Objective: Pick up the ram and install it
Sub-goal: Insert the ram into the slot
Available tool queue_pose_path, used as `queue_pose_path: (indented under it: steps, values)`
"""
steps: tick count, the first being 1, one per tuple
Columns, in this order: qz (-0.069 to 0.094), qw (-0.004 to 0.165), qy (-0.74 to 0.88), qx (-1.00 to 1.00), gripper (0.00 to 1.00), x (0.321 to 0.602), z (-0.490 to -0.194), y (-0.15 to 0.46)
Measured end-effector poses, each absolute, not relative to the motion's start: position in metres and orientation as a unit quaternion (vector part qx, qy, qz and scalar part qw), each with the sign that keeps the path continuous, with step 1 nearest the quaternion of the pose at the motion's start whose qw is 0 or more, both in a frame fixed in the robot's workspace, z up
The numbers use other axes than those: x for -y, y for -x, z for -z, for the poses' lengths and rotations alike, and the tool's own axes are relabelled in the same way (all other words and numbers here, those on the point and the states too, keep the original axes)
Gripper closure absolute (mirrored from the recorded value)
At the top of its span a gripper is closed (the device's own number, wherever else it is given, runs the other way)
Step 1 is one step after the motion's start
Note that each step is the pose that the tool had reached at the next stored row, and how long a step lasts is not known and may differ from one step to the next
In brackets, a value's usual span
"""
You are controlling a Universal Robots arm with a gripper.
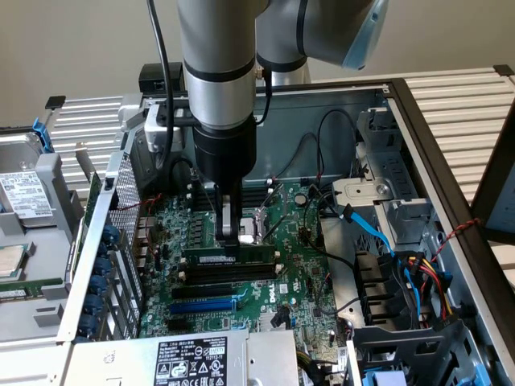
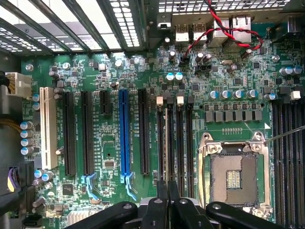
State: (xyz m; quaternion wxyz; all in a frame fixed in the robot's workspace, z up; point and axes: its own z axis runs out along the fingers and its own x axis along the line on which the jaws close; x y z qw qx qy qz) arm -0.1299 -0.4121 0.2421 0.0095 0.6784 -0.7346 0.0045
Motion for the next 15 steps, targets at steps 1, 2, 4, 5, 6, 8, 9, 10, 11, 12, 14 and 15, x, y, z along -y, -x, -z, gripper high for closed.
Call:
queue_pose_path:
  steps: [1,2,4,5,6,8,9,10,11,12,14,15]
  values:
    - [-0.004,0.01,-0.678,0.735,0.88,0.4121,-0.242,0.1299]
    - [-0.004,0.009,-0.679,0.734,0.88,0.4129,-0.2418,0.1298]
    - [-0.004,0.009,-0.679,0.734,0.88,0.4152,-0.2413,0.1299]
    - [-0.004,0.009,-0.679,0.734,0.88,0.4156,-0.2413,0.1299]
    - [-0.004,0.009,-0.679,0.734,0.88,0.4156,-0.2413,0.1299]
    - [-0.004,0.009,-0.679,0.734,0.88,0.4157,-0.2412,0.1299]
    - [-0.004,0.009,-0.679,0.734,0.88,0.416,-0.241,0.1299]
    - [-0.004,0.009,-0.679,0.734,0.88,0.4164,-0.2404,0.1299]
    - [-0.004,0.009,-0.679,0.734,0.88,0.4167,-0.2394,0.1299]
    - [-0.004,0.009,-0.679,0.734,0.88,0.4167,-0.239,0.1299]
    - [-0.004,0.009,-0.679,0.734,0.88,0.4167,-0.2391,0.1299]
    - [-0.004,0.009,-0.679,0.734,0.88,0.4167,-0.239,0.1299]
